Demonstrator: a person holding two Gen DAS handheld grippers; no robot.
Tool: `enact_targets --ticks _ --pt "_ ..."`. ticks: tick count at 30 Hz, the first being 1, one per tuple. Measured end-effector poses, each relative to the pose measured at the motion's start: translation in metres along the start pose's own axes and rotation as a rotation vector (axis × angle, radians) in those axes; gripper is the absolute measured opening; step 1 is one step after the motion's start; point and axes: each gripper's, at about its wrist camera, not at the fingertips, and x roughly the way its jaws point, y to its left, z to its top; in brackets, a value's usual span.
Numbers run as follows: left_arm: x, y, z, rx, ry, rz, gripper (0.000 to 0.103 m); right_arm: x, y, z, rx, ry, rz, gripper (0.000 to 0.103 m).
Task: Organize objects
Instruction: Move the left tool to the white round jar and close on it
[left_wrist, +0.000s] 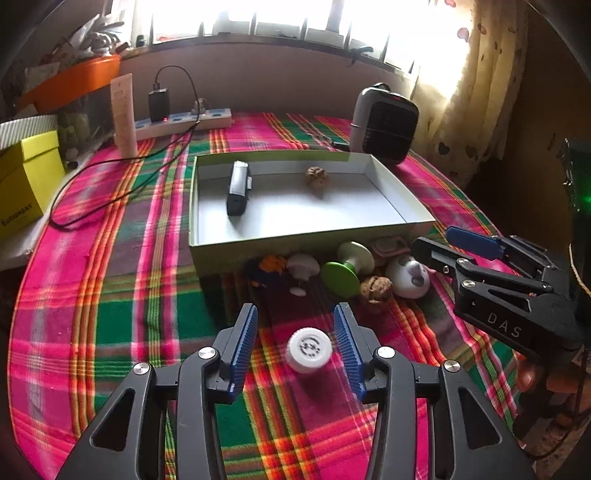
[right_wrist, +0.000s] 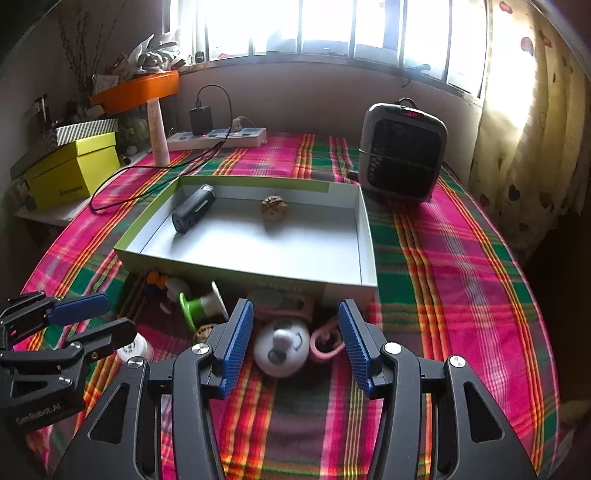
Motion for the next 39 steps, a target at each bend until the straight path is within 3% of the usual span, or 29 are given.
enact_targets --ticks 12,27,34,39 --pt "0.01 -0.006 -0.013 0.007 0.046 -0.014 0.042 -0.006 -0.008 -0.014 0.014 0.005 0.002 0.05" --pt "0.02 -0.004 -0.016 -0.003 0.053 0.022 0.042 -0.006 0.0 -0.019 0.0 0.014 0.035 0.05" --pt "0.019 -0.001 -0.017 0.0 0.046 0.055 0.028 -0.005 0.01 -0.021 -0.021 0.023 0.063 0.05" --pt "0.018 0.001 -0.018 -0.009 0.039 0.059 0.027 -0.003 0.017 -0.021 -0.034 0.025 0.106 0.05"
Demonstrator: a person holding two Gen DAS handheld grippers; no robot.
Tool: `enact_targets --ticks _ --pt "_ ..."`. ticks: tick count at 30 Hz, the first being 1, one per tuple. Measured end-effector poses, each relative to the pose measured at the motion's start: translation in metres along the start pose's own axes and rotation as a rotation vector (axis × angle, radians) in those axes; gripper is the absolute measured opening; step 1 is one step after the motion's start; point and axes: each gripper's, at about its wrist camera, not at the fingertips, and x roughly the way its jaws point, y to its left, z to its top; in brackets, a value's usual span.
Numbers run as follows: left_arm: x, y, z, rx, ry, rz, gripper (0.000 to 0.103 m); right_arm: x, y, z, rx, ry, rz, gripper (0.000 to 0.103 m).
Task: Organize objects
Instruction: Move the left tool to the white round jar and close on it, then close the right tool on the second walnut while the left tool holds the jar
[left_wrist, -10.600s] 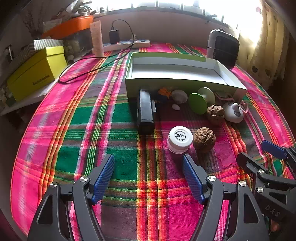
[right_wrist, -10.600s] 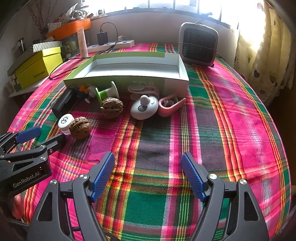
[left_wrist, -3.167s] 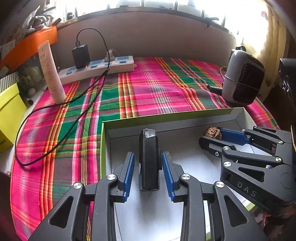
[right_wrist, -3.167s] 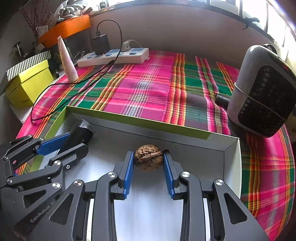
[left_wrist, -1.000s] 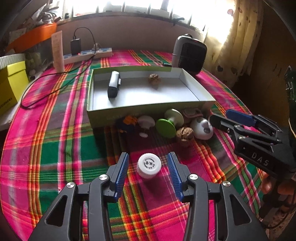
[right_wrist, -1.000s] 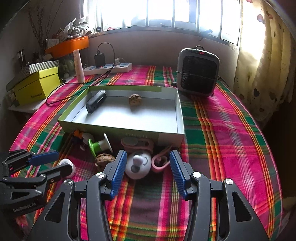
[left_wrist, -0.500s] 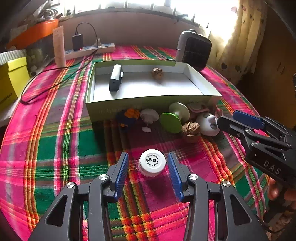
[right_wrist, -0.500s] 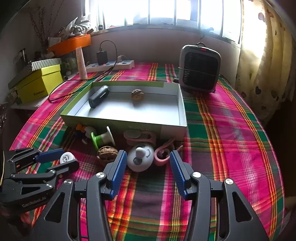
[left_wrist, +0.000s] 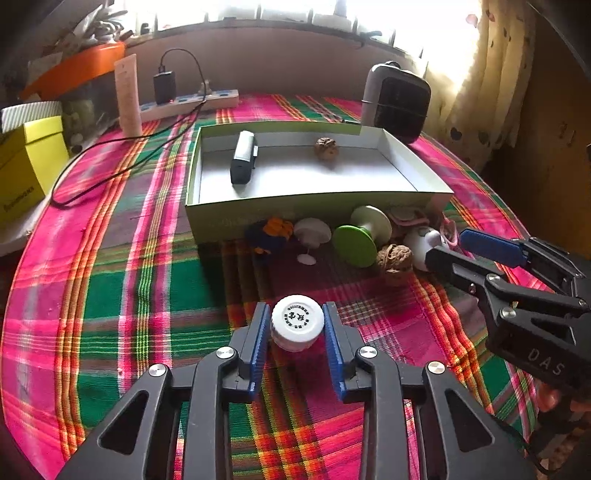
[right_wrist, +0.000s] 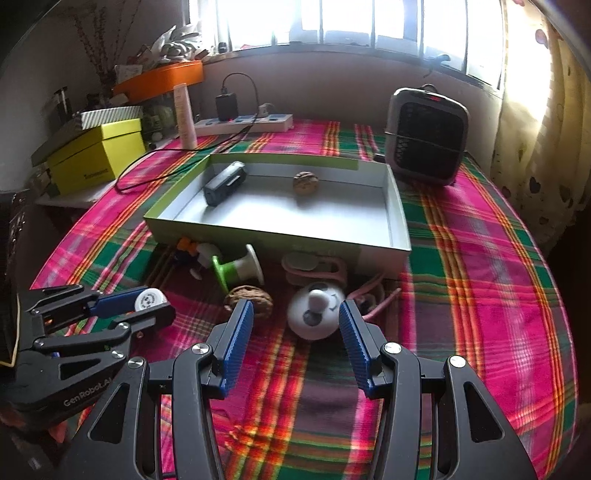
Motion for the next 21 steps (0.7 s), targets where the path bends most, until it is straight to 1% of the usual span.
enact_targets --ticks 4,10,21 --pt "0.0 0.004 0.0 -0.015 -0.006 0.003 0.027 0.002 0.008 0.001 -0.02 0.002 0.048 0.05" --pt "0.0 0.006 0.0 -0.021 -0.012 0.004 0.027 0.014 0.015 0.003 -0.029 0.033 0.071 0.05" --pt "0.001 0.009 0.0 -0.027 -0.018 0.0 0.027 0.028 0.017 0.009 -0.037 0.063 0.113 0.05"
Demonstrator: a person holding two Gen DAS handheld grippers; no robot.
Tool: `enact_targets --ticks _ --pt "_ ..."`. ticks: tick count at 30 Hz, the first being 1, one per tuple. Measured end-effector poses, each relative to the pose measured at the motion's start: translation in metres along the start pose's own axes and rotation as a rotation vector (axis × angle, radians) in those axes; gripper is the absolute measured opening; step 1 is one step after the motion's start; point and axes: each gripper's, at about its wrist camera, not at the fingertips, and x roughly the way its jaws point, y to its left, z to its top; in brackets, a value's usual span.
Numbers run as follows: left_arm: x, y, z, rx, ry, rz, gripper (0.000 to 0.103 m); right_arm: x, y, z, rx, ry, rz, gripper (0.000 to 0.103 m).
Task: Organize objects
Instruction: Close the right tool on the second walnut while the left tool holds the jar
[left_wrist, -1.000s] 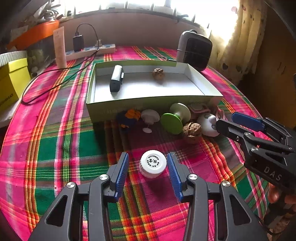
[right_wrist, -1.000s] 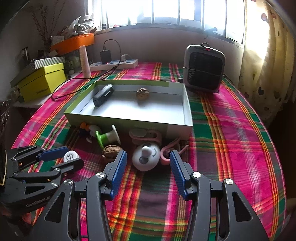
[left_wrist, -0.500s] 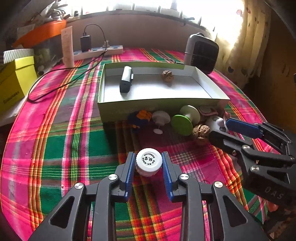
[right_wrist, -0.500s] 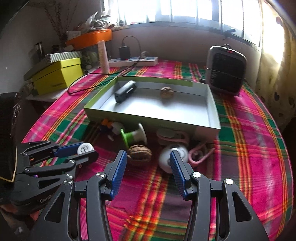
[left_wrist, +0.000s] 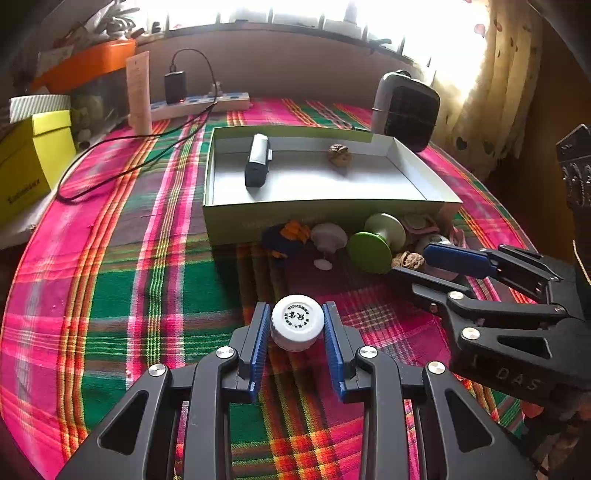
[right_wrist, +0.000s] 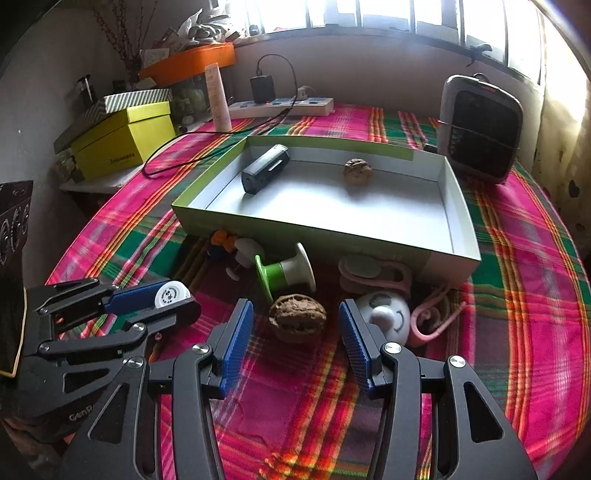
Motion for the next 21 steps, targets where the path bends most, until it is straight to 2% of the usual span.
enact_targets --ticks 12,21 --pt "-0.0008 0.0004 0.0 -0.004 -0.002 -0.004 0.027 0.0065 -0.0002 -0.0014 0.009 0.032 0.074 0.05" --pt "-0.0011 0.0006 -0.0008 -0.003 -0.002 -0.003 0.027 0.0101 0.0014 -0.0013 0.0 0.048 0.056 0.048"
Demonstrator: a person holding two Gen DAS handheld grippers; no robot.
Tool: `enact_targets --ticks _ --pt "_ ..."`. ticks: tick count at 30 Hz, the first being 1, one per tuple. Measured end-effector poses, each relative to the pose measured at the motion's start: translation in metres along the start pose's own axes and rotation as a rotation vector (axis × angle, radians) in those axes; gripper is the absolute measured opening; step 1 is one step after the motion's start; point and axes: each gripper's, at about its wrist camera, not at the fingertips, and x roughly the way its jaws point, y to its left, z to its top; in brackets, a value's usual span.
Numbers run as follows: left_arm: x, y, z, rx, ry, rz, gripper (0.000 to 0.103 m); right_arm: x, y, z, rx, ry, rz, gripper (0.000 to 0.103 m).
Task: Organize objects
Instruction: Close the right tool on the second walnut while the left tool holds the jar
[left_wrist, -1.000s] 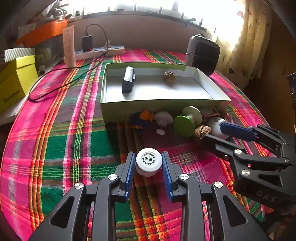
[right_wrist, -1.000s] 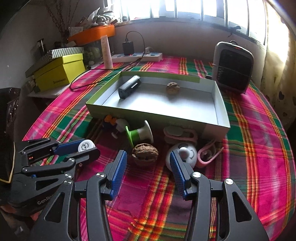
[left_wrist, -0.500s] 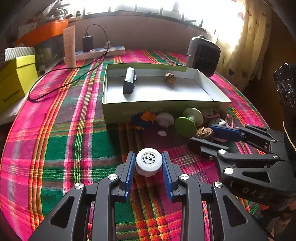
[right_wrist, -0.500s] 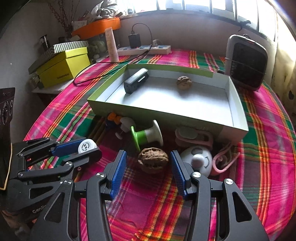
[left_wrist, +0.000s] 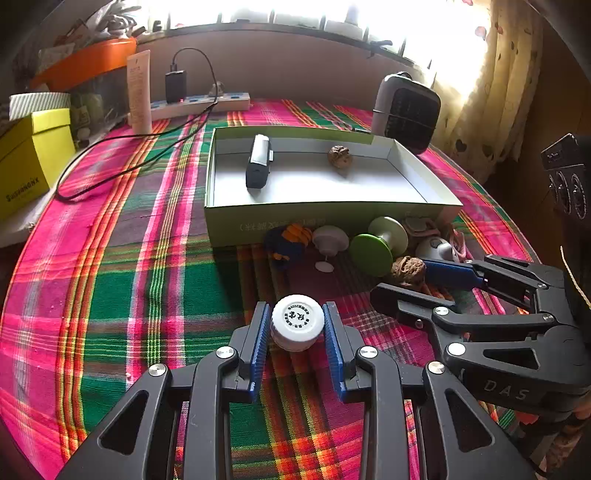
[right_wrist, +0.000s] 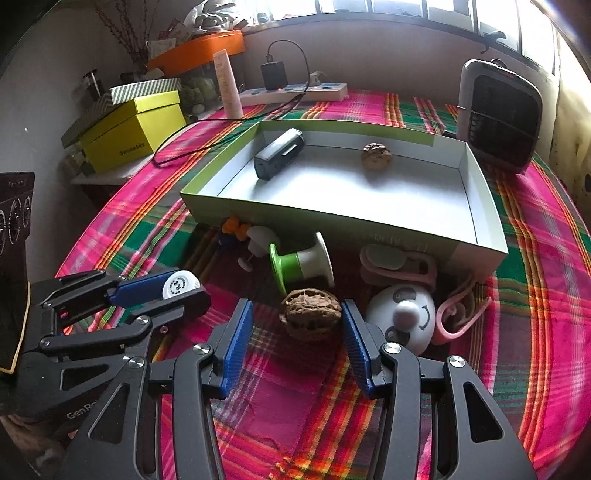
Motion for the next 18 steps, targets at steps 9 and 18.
enact_targets --ticks 9,18 --pt "0.0011 0.0 0.0021 0.001 -0.001 0.007 0.027 0.0006 -0.004 0.0005 0.006 -0.003 -0.02 0.034" --pt "0.0014 -0.0004 0.0021 0.01 -0.002 0.017 0.027 0.0002 -0.0035 -0.0003 0.0 -0.006 -0.02 0.034"
